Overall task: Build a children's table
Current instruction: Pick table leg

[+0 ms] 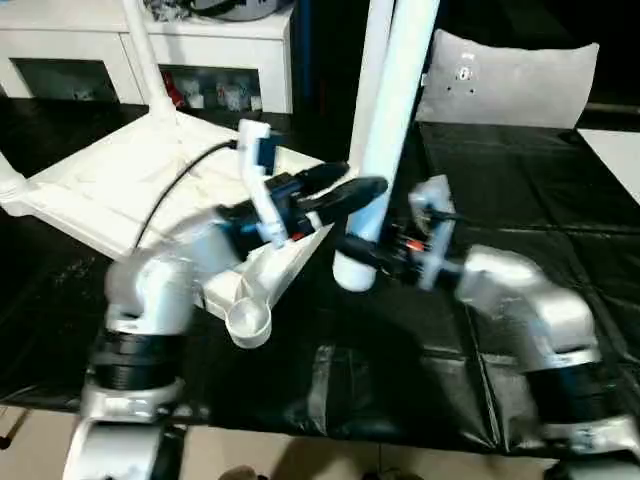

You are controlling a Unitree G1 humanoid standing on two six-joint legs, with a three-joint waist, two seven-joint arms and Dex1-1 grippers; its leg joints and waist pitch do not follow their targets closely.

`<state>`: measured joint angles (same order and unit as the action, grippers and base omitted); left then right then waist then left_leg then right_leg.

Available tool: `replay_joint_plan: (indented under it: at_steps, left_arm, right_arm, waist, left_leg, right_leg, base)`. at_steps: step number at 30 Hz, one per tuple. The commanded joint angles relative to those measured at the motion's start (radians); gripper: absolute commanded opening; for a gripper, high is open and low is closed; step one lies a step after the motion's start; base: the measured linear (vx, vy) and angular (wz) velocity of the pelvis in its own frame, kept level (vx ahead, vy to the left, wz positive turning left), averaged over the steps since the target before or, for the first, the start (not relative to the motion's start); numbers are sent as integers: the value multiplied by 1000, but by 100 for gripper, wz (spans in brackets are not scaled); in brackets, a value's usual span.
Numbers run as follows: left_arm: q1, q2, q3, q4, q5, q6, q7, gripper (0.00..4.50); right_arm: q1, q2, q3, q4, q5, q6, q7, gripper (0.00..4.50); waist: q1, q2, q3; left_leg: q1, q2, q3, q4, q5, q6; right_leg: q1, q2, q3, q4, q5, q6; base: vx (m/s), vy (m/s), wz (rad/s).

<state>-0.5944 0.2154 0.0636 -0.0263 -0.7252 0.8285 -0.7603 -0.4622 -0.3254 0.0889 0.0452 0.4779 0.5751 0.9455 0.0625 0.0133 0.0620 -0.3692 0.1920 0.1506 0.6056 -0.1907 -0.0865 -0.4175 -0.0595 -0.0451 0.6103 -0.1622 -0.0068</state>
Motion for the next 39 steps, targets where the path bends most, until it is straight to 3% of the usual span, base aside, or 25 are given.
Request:
replay_joint_plan:
  at_steps: [1,4,18,23,30,39]
  left_arm:
    - [-14,32,-43,-28,-3,29,-57,450]
    - [-16,45,-71,-15,23,10,-77,415]
    - [-25,67,-87,10,33,-46,-143,415]
    - [-18,83,-132,20,125,-171,-165,415]
    - [-9,158,-249,22,284,-299,-199,415]
    - [-19,197,-295,60,397,-410,-198,415]
  right_arm:
    - [1,-27,10,-27,29,15,55,193]
    - [-4,-44,17,-29,35,18,82,193]
    - [-2,-68,47,-42,39,26,126,193]
    - [-6,-64,53,-37,29,22,123,193]
    - [-1,-60,69,-38,16,16,118,193]
    - [-3,-64,77,-36,14,11,117,193]
  waist:
    - [6,-12,-72]
    - [5,-11,-70]
    - [6,-14,-72]
    - [5,-16,-71]
    - [4,-11,-73]
    - [4,-12,-74]
  left_leg:
    - [0,14,9,-65,-146,40]
    - [2,15,9,-66,-159,33]
    - [1,15,10,-65,-142,32]
    - [0,16,8,-67,-150,31]
    - [0,18,7,-67,-144,24]
    - [-1,18,8,-67,-143,16]
  right_leg:
    - [63,-54,32,-75,-307,-172]
    - [62,-56,33,-79,-335,-162]
    - [63,-55,32,-78,-324,-166]
    - [64,-57,33,-81,-350,-145]
    - [63,-57,34,-75,-317,-154]
    - [65,-58,34,-72,-302,-165]
  base:
    - [0,0,0]
    - [0,0,0]
    - [0,0,0]
    - [0,0,0]
    - [0,0,0]
    - [0,0,0]
